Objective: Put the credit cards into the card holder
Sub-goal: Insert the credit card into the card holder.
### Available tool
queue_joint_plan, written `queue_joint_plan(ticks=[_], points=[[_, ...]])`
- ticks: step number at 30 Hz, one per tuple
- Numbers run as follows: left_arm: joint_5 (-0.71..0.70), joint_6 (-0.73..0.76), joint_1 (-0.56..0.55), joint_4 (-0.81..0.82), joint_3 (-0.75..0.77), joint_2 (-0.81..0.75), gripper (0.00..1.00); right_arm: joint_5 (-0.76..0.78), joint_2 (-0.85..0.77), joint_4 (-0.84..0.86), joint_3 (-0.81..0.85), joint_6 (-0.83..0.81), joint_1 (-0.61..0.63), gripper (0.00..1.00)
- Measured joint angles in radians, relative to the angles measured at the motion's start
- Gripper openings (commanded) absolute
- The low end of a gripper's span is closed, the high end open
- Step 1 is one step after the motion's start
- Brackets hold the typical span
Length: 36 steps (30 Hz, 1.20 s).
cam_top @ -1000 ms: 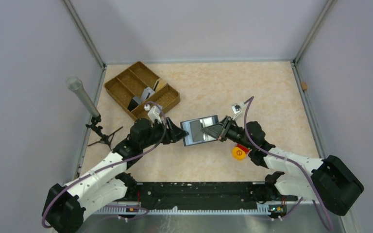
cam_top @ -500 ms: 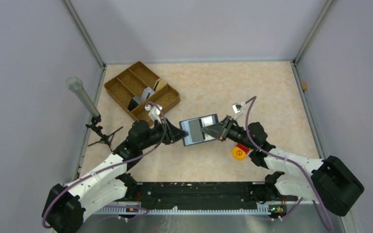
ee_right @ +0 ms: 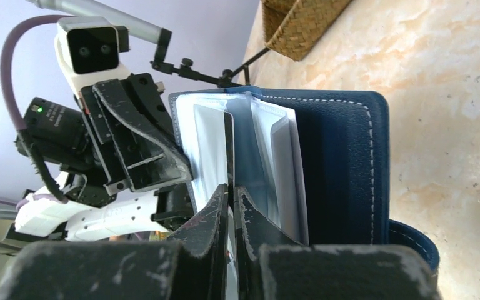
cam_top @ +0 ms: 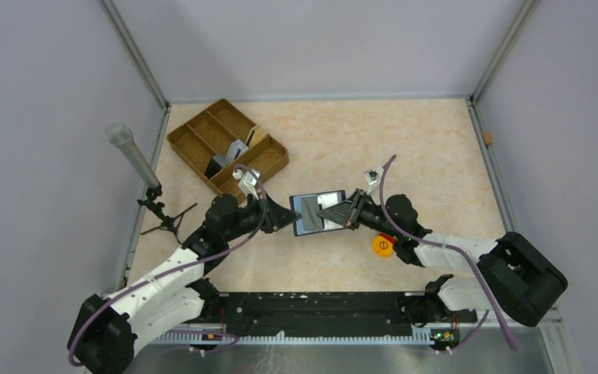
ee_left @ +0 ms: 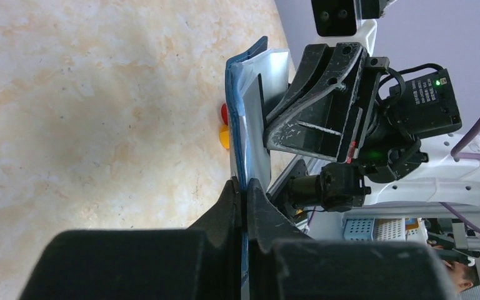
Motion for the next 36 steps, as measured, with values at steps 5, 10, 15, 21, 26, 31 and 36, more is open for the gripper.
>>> queue_joint_plan(ticks=[5,10,15,21,26,31,36], points=[[-0.005,0.0,0.001,-0.008,-0.014,0.009,0.0,-0.02,0.075,0.021,0.005,-0.015,-0.001,0.08],[-0.04,-0.002,0.001,-0.043,-0.014,0.043,0.0,-0.026,0.151,0.027,0.024,-0.041,-0.001,0.14],[-0.088,-0.004,0.001,-0.1,-0.013,0.082,0.0,-0.026,0.251,0.024,0.029,-0.071,0.003,0.26],[-0.159,-0.004,0.001,-0.203,0.006,0.138,0.0,-0.019,0.369,0.036,0.029,-0.098,0.012,0.38],[-0.183,-0.003,0.001,-0.277,0.04,0.211,0.0,-0.012,0.418,0.042,0.035,-0.116,0.024,0.44],[-0.192,0.008,0.001,-0.301,0.073,0.278,0.0,0.007,0.465,0.043,0.073,-0.15,0.031,0.45],[-0.198,0.012,0.002,-0.301,0.08,0.312,0.0,0.017,0.511,0.036,0.113,-0.167,0.042,0.45]])
